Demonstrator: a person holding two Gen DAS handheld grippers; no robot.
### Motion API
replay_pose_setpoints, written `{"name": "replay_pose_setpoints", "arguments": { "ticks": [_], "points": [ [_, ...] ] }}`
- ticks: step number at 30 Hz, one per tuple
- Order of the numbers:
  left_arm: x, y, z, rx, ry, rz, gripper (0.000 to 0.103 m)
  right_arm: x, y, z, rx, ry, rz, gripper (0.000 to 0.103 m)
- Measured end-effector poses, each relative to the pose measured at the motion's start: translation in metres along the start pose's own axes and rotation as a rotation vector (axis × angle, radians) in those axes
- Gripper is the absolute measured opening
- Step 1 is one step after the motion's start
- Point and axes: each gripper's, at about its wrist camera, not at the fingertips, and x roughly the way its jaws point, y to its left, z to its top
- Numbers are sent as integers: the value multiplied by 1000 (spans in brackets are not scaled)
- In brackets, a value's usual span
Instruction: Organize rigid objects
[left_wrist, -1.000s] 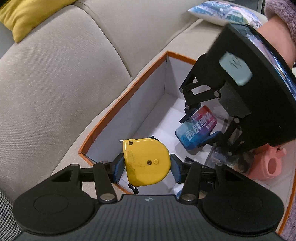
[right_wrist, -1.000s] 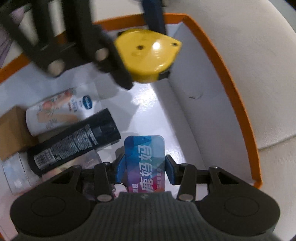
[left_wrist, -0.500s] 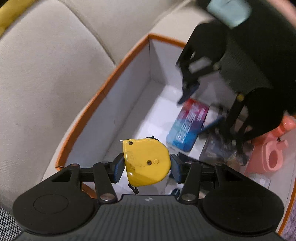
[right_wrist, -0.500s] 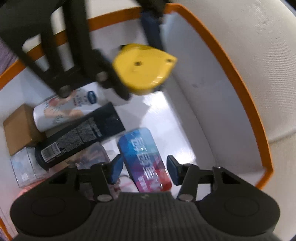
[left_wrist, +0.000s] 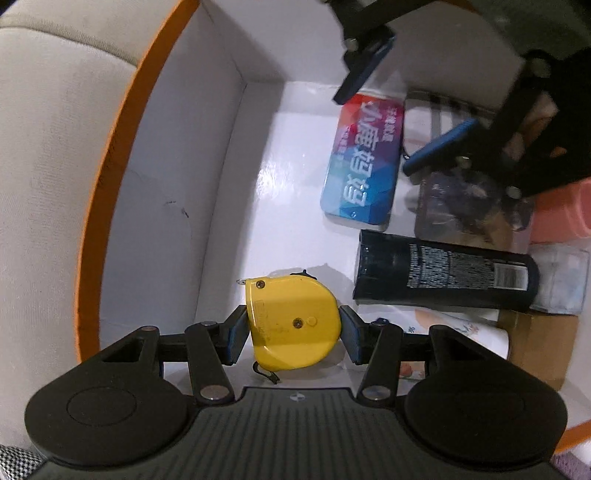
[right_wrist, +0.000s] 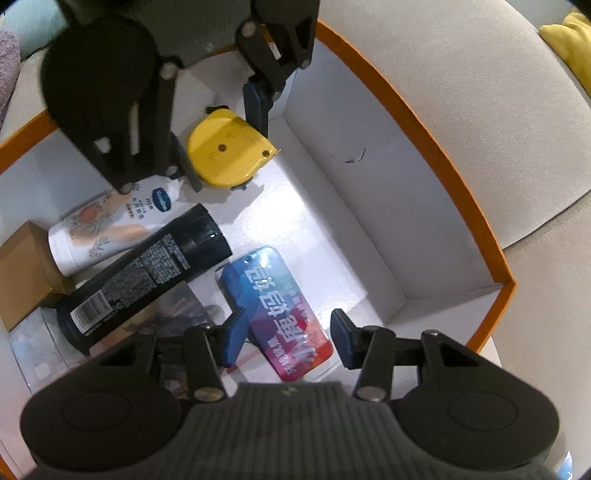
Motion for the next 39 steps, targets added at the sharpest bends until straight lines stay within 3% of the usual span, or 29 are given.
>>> {"name": "replay_pose_setpoints", "arguments": {
  "ticks": [9,16,21,29,39],
  "points": [
    [-8,-6,-16,-11,-32,22,75,9,-1,1,16,30,-21,52],
    [-46,-12,-32,-78,-130,22,75,-7,5,1,16,33,-40,53],
    [-86,-25,-51,-143,-245,28,75,-33,13,0,59,12,-58,54],
    [-145,-49,-105,-380,-461,26,73,-87,38,-7,232,-33,-107,57],
    [-188,-113,-172,-679,-723,78,71,-147,99,-20,553,-256,-147,67]
  ]
}}
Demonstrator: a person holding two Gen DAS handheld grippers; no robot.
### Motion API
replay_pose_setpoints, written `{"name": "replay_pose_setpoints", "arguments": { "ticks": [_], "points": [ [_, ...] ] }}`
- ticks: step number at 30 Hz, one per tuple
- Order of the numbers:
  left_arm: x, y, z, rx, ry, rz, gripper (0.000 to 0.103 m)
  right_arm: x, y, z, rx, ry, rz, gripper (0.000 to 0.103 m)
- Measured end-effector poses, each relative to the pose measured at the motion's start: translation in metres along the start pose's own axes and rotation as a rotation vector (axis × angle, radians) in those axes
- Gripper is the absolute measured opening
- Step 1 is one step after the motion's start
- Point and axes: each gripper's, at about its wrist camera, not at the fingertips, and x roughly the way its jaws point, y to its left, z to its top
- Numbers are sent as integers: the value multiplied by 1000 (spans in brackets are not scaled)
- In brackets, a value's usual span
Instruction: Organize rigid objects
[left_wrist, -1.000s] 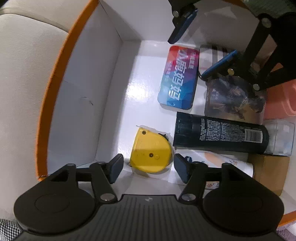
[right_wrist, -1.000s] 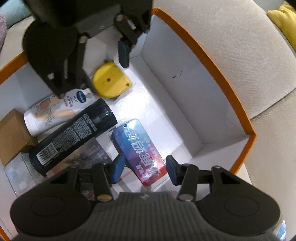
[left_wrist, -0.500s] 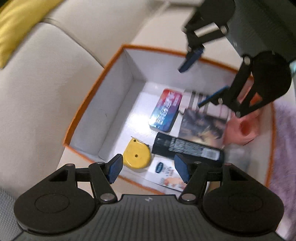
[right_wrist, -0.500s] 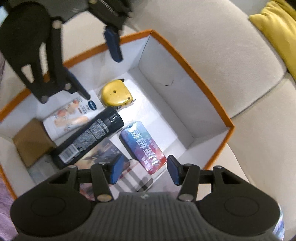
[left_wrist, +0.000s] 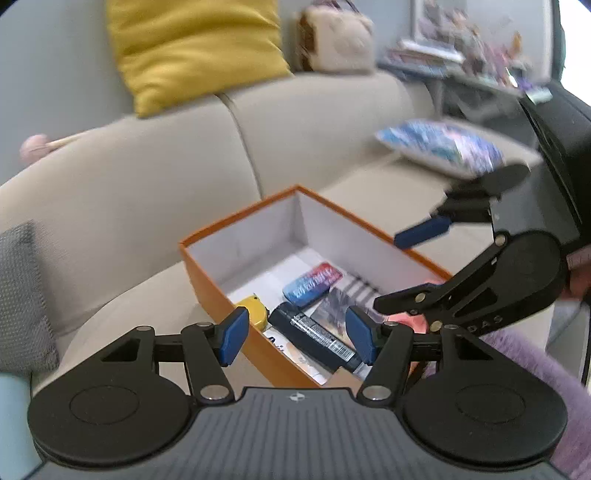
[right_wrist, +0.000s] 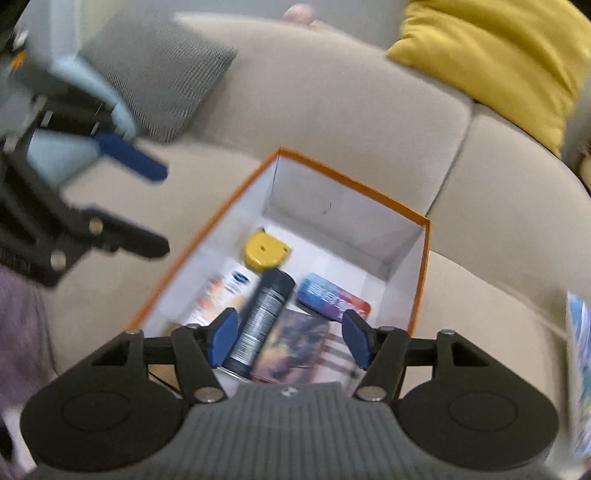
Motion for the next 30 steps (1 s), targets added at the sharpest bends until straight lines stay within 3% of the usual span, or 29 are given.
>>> {"name": "replay_pose_setpoints", "arguments": {
  "ticks": [3,10,16,17,19,25,30],
  "points": [
    [-19,-6,-13,-60,-58,61,71,-20,11,-8,101,-76,-39,67],
    [-49,-6,-43,-270,-162,230,74,-51,37,-34,397,-166,-104,75],
    [-57,-7,-71,-379,-206,357,81,-70,79,-57,415,-254,-224,83],
    [-59,-8,-76,-390,-213,374,83,-71,86,-62,416,-262,-234,88],
    [-61,-12,-84,-393,-228,393,87,-70,100,-68,407,-263,-231,88],
    [-62,-15,-94,-392,-220,417,89,-77,126,-77,371,-289,-269,89],
    [-59,-16,-102,-408,-193,414,89,-74,119,-85,427,-258,-271,94]
  ]
}}
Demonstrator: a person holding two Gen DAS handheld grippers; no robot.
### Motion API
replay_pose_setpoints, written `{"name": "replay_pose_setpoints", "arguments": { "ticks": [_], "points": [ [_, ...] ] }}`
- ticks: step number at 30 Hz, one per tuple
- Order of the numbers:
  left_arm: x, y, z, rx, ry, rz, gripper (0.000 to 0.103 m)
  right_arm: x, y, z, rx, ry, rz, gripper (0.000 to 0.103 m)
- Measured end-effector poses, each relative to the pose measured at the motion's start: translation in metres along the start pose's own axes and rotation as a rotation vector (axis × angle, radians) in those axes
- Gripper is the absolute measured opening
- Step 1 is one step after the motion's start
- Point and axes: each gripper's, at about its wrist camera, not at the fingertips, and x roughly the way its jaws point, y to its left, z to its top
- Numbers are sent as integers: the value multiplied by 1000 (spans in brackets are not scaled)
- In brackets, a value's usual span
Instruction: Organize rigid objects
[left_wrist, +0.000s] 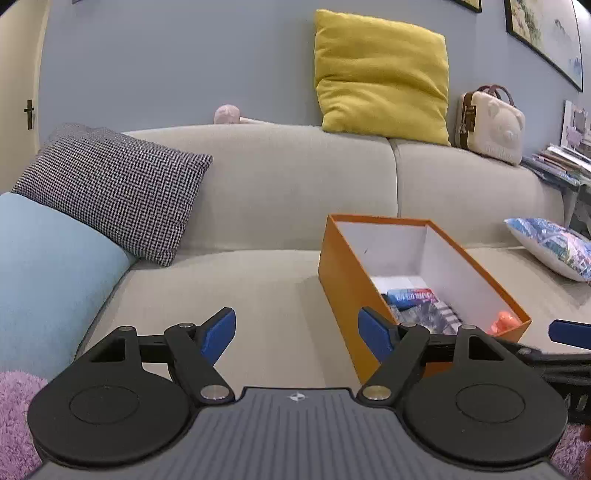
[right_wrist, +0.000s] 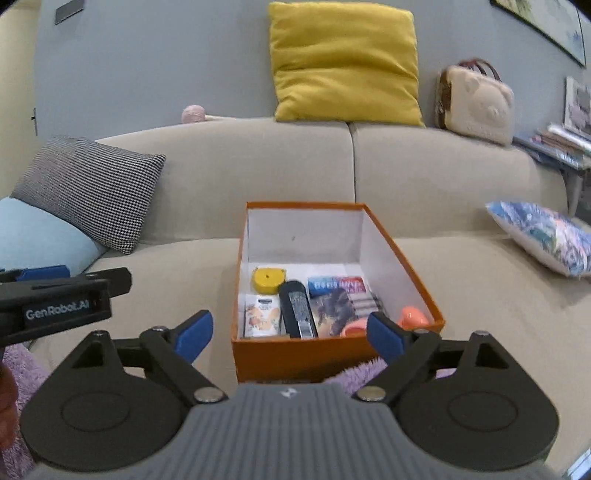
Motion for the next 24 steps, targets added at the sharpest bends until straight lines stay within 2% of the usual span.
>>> {"name": "replay_pose_setpoints", "arguments": {
  "ticks": [9,18,24],
  "points": [
    [7,-5,-8,27,87,-10,91,8,-20,-4,107,52,-41,95],
    [8,-7,-11,49,114,-11,91,15,-18,-6,93,96,-35,95],
    [14,-3,-13,42,161,0,91,21,-20,-8,103,122,-38,95]
  ]
}}
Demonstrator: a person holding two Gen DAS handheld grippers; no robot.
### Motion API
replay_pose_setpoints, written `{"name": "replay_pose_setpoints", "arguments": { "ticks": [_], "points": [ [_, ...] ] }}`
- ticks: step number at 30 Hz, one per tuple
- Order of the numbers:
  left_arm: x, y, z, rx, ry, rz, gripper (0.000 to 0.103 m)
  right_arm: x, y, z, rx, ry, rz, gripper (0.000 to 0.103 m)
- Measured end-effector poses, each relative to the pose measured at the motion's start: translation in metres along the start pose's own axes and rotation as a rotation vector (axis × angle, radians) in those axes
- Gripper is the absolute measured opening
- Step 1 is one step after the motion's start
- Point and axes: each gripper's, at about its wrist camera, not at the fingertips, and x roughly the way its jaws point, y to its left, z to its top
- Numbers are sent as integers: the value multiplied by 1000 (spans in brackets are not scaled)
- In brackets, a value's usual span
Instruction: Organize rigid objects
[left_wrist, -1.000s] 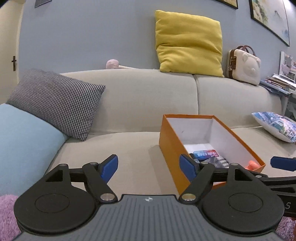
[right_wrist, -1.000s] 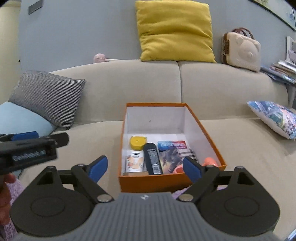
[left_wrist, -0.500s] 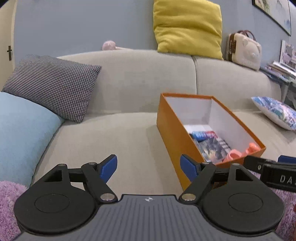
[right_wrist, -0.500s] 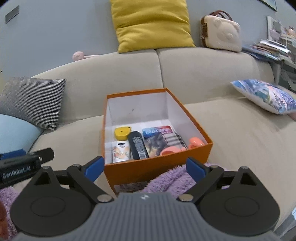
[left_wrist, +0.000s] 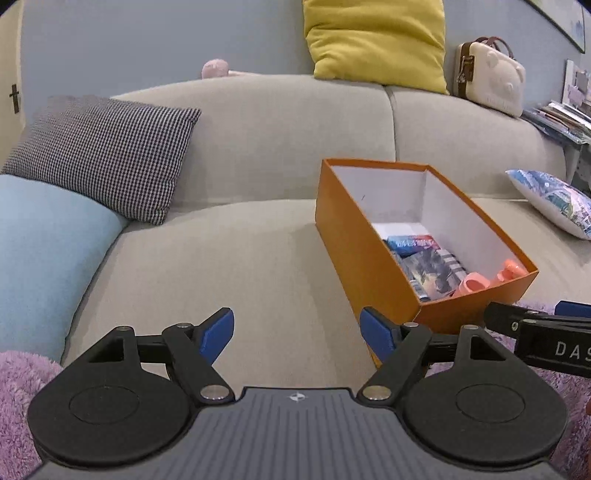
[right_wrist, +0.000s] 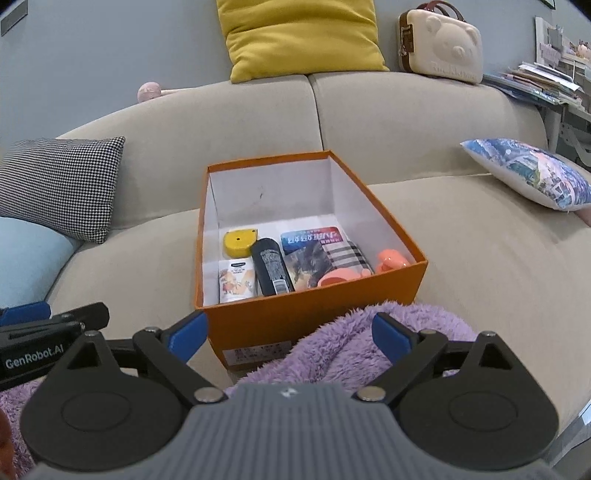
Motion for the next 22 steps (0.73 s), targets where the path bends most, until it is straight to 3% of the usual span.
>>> {"name": "replay_pose_setpoints", "arguments": {
  "ticks": [22],
  "points": [
    [0,0,1,27,0,-5,91,2,5,-1,-27,2,19,95]
  ]
}}
